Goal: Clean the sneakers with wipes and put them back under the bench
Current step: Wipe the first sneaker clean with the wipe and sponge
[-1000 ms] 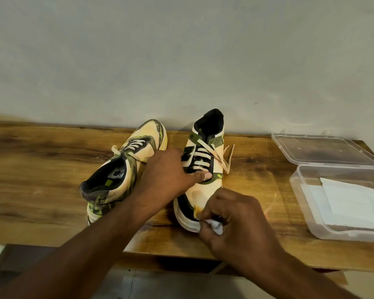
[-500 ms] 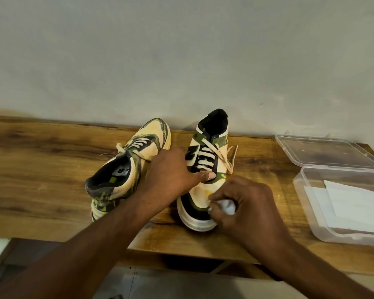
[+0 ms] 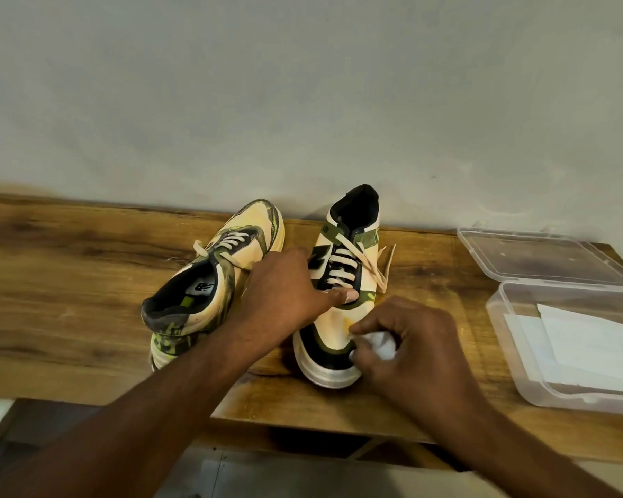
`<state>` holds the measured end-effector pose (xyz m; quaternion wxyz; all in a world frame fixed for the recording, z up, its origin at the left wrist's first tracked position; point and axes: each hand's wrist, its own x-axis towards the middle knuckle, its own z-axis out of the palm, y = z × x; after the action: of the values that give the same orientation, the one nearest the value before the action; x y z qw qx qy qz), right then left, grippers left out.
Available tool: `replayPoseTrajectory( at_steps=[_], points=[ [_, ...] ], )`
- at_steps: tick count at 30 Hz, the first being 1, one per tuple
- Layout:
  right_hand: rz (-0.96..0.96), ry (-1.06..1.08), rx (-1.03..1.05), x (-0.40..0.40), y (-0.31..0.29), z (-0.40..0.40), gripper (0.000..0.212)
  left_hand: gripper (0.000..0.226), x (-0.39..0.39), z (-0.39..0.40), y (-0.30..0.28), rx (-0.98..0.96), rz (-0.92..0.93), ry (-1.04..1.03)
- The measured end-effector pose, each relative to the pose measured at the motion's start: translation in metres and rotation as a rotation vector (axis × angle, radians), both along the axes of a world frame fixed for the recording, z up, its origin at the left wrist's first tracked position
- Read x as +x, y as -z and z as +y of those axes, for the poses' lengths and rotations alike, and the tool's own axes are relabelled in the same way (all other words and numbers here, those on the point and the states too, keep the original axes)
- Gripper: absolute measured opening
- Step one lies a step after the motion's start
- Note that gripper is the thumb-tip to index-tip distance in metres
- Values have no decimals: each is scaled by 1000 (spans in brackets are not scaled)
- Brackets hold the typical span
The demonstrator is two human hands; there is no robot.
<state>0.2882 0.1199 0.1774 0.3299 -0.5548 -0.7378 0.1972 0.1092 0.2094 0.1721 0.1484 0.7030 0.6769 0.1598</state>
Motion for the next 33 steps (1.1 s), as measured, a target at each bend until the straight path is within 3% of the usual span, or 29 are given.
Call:
replayPoseTrajectory(
  at_steps=[4,7,10,13,19,24,28,31,33],
  points=[
    [-15,-172,24,-16,3,-16,21,82,-3,1,-3,-28,-10,29],
    [93,-9,-70,10,8,14,22,77,-6,1,-3,-32,-28,58],
    [123,116,-36,29,11,34,25,75,-7,2,-4,-40,-35,84],
    [129,112,-42,23,14,27,24,76,-8,3,-4,-54,-40,110],
    [80,-118,77,-2,16,2,19,72,-18,6,-5,-126,-129,170],
    [103,83,81,26,14,32,21,76,-15,7,-8,-182,-130,271],
    [99,122,142,26,16,33,21,108,-12,0,-14,-312,-185,369],
    [77,74,193,21,15,27,22,144,-7,-6,-12,-319,-28,429],
    [14,10,205,18,15,23,22,155,-4,-9,-9,-266,93,431]
  ],
)
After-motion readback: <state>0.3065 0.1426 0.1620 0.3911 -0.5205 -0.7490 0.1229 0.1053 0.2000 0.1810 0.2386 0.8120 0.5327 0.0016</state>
